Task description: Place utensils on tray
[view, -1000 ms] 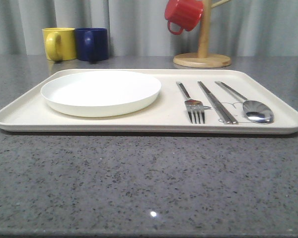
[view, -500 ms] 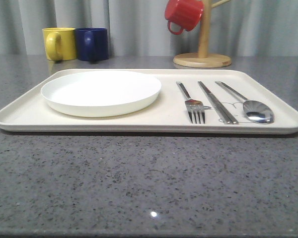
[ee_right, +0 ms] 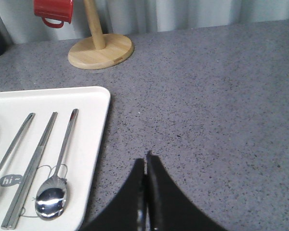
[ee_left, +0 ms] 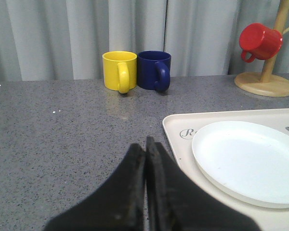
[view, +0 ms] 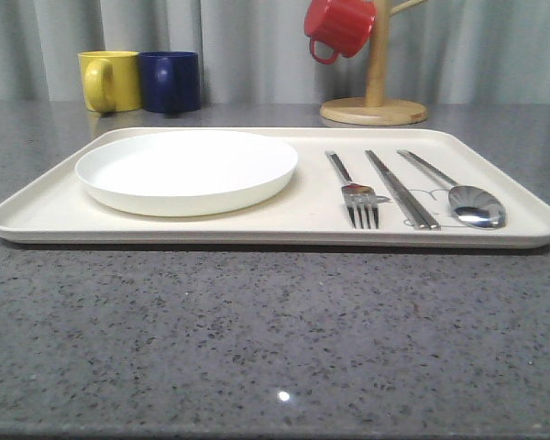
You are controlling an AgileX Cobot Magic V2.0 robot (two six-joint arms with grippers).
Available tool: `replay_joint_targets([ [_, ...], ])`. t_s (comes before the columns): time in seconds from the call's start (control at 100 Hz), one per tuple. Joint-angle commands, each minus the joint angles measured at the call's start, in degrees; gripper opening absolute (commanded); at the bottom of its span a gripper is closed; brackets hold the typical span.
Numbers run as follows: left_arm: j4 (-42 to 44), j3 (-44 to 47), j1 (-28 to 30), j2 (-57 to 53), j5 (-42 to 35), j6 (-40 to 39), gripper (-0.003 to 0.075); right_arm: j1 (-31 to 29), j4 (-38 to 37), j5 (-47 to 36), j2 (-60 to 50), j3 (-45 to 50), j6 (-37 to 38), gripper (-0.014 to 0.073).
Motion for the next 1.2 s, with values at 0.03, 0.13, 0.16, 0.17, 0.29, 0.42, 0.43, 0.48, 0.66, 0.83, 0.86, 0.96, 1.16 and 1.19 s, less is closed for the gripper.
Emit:
replay_joint_targets([
  [0.03,-0.4,-1.5,0.2,0.3,-4.4,-0.7,-0.0017,-0.4,-1.1,-4.7,0.0,-1.7,-0.5,-0.0068],
  [0.13,-0.4,-1.5,0.2,0.3,-4.4,-0.7,-0.0017,-0.4,-1.1,-4.7,0.0,-1.7,-0.5,-0.0068],
  [0.16,-0.4,-1.5,0.2,0.3,-4.4,-0.7,-0.0017,-0.4,-1.1,-4.7,0.0,-1.7,-0.5,-0.0068],
  [0.17,-0.4,-1.5,0.2,0.3,-4.4,-0.7,-0.0017,-0.4,-1.1,-4.7,0.0,-1.7,-0.5,-0.0068],
  [0.29,-0.4,-1.5,0.2,0.3,-4.4,-0.7,-0.0017,-0.7,-0.8,-5.2,-0.1,-1.7,-0.7,-0.0068],
  [0.42,-0.4,-1.5,0.2,0.3,-4.4,-0.7,-0.0017,-3.2,3.7,-8.1,-2.8,-0.4,-6.0,-0.0068],
  [0.43,-0.4,-1.5,0.2,0.3,-4.4,-0.7,-0.0017,-3.5,4.0,-8.3,-2.9,-0.3,-6.4,-0.0068],
  [0.48,-0.4,-1.5,0.2,0.3,-4.4,-0.7,-0.0017,-4.7,6.2,-9.8,-4.6,0.9,-9.3,-0.0068],
  [0.66,-0.4,-1.5,0.2,0.3,-4.4,-0.7,-0.0017,-5.9,11.2,-15.8,-12.7,8.4,-14.3,-0.0068],
  [0.83,-0.4,-1.5,0.2,0.3,-4.4,-0.7,-0.0017,-5.9,11.4,-21.2,-20.3,16.2,-14.3,-0.0068],
  [0.86,-0.4,-1.5,0.2,0.3,-4.4,-0.7,-0.0017,-5.9,11.6,-22.1,-21.8,17.8,-14.3,-0.0068],
  [0.96,-0.4,-1.5,0.2,0.3,-4.4,-0.7,-0.0017,-5.9,12.7,-24.4,-25.3,22.0,-14.3,-0.0068],
  [1.16,-0.4,-1.5,0.2,0.3,-4.4,-0.7,-0.0017,-5.9,12.9,-26.7,-30.2,28.4,-14.3,-0.0068],
  [1.19,-0.4,-1.5,0.2,0.3,-4.4,-0.7,-0.0017,-5.9,12.9,-26.8,-30.9,28.8,-14.2,-0.0068],
])
